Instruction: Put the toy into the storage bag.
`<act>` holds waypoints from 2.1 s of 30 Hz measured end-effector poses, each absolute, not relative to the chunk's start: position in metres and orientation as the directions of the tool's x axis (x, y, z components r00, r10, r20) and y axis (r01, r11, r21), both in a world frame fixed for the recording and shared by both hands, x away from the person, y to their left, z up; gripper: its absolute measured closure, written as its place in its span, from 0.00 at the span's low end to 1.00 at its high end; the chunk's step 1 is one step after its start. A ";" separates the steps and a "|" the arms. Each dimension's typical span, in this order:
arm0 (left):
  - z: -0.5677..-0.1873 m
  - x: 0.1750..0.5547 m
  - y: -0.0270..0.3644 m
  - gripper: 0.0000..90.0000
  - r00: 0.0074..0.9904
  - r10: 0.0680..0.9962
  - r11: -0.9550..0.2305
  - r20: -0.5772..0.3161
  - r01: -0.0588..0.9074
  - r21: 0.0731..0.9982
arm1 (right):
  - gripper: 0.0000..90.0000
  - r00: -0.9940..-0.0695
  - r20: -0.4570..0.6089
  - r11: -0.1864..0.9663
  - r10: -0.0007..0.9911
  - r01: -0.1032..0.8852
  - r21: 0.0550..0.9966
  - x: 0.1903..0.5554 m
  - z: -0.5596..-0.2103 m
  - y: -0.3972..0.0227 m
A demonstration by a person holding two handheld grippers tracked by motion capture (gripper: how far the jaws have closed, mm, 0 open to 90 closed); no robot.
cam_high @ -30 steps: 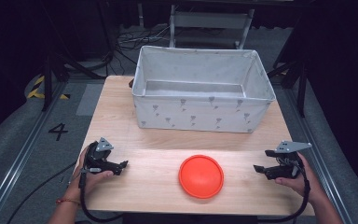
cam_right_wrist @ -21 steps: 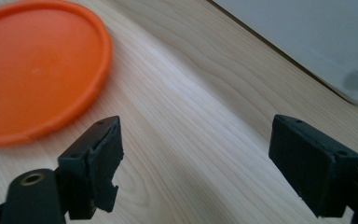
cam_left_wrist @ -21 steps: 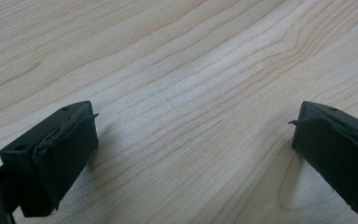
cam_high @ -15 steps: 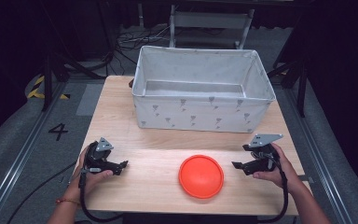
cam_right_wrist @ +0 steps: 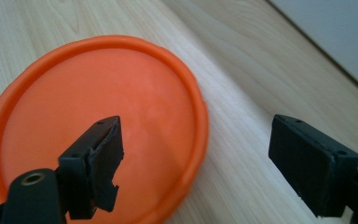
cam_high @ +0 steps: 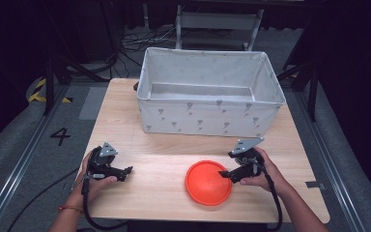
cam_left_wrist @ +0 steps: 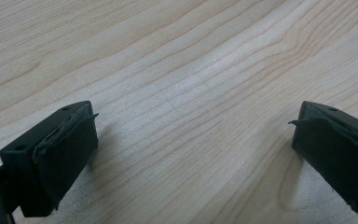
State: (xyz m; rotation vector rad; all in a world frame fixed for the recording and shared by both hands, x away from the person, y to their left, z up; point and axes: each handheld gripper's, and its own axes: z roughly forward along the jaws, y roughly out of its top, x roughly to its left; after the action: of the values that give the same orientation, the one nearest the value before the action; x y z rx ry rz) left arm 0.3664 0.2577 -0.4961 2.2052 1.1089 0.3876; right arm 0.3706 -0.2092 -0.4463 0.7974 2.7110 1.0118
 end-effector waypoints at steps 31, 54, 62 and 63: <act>-0.496 0.367 0.258 0.00 0.609 0.793 -0.449 -0.024 0.611 0.652 | 0.32 -0.873 0.072 0.687 0.483 0.429 0.587 0.367 -0.479 -0.182; -0.496 0.368 0.258 0.00 0.610 0.792 -0.451 -0.021 0.608 0.653 | 0.92 -0.928 -0.007 0.728 0.373 0.288 0.622 0.357 -0.392 -0.196; -0.496 0.368 0.257 0.00 0.608 0.793 -0.449 -0.024 0.611 0.652 | 0.92 -0.922 -0.159 0.801 0.354 0.211 0.560 0.349 -0.354 -0.199; -0.496 0.368 0.257 0.00 0.608 0.793 -0.449 -0.024 0.611 0.652 | 0.92 -0.922 -0.159 0.801 0.354 0.211 0.560 0.349 -0.354 -0.199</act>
State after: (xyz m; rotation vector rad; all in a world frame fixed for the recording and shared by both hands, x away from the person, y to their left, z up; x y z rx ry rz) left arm 0.3677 0.2575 -0.4961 2.2087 1.1017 0.3789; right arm 0.3495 -0.1993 -0.3545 0.4373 2.7338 0.8063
